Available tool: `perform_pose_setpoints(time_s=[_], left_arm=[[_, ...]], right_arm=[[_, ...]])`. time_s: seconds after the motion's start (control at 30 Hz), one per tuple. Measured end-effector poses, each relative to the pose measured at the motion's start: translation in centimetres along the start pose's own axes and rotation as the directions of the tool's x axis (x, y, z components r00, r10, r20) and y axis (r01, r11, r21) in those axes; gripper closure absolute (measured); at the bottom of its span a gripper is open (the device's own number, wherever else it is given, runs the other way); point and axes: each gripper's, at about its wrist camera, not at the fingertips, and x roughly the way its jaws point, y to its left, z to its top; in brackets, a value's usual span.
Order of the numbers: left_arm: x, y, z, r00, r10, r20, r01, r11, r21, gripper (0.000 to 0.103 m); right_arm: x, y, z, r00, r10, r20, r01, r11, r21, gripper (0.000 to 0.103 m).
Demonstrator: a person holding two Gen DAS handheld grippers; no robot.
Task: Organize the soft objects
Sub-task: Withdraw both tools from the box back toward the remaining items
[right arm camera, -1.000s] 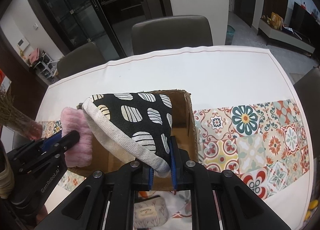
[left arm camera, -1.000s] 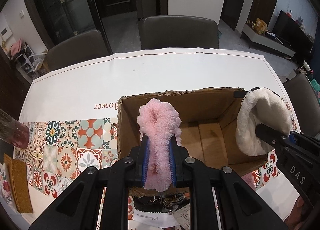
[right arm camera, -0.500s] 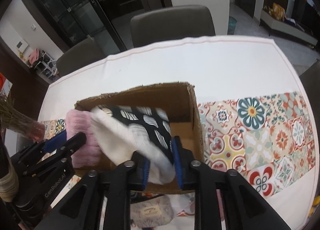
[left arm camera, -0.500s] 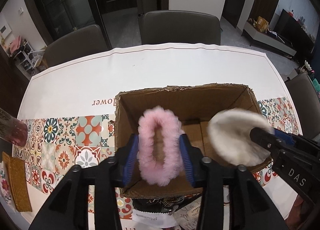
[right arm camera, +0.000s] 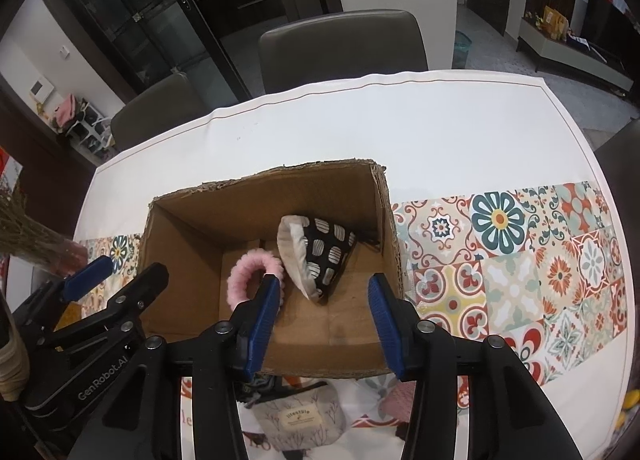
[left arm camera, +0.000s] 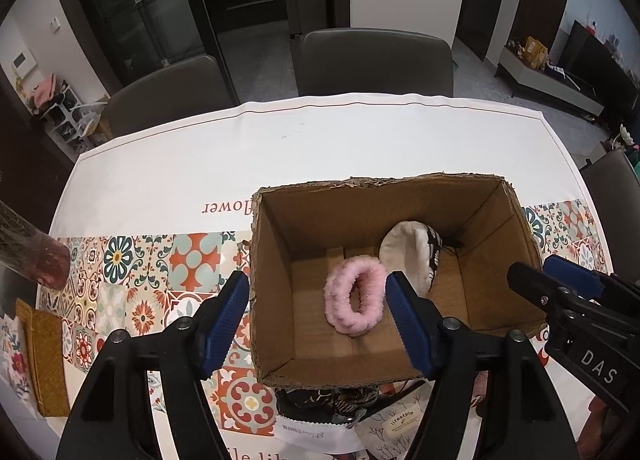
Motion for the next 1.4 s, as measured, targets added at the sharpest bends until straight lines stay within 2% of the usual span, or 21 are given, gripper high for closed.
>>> perform_pose_setpoints(time_s=[0.13, 0.4, 0.5, 0.83, 1.17, 1.4], left_arm=[[-0.6, 0.0, -0.2, 1.000, 0.004, 0.007, -0.004, 1.000, -0.002, 0.031], [-1.7, 0.2, -1.3, 0.998, 0.050, 0.028, -0.050, 0.999, -0.014, 0.019], [-2.1, 0.3, -1.9, 0.998, 0.053, 0.031, -0.053, 0.998, -0.016, 0.017], [-3.9, 0.4, -3.3, 0.997, 0.055, 0.059, -0.053, 0.998, -0.028, 0.013], [-6.3, -0.1, -5.4, 0.991, 0.072, 0.113, -0.071, 0.997, -0.013, 0.009], [-7.3, -0.4, -7.1, 0.990, 0.068, 0.127, -0.067, 0.998, -0.010, 0.009]], right_arm=[[-0.3, 0.0, -0.1, 1.000, -0.003, 0.004, 0.003, 1.000, 0.001, 0.056], [-1.0, 0.2, -1.1, 0.999, -0.033, 0.014, 0.034, 0.999, -0.013, 0.055], [-1.4, 0.2, -1.5, 0.999, -0.040, 0.028, 0.040, 0.999, -0.010, 0.046], [-4.3, 0.6, -2.8, 0.989, -0.078, 0.126, 0.082, 0.996, -0.030, 0.033], [-6.7, 0.3, -4.9, 0.980, -0.083, 0.181, 0.089, 0.996, -0.026, 0.033], [-7.6, -0.1, -6.7, 0.979, -0.078, 0.187, 0.083, 0.996, -0.020, 0.033]])
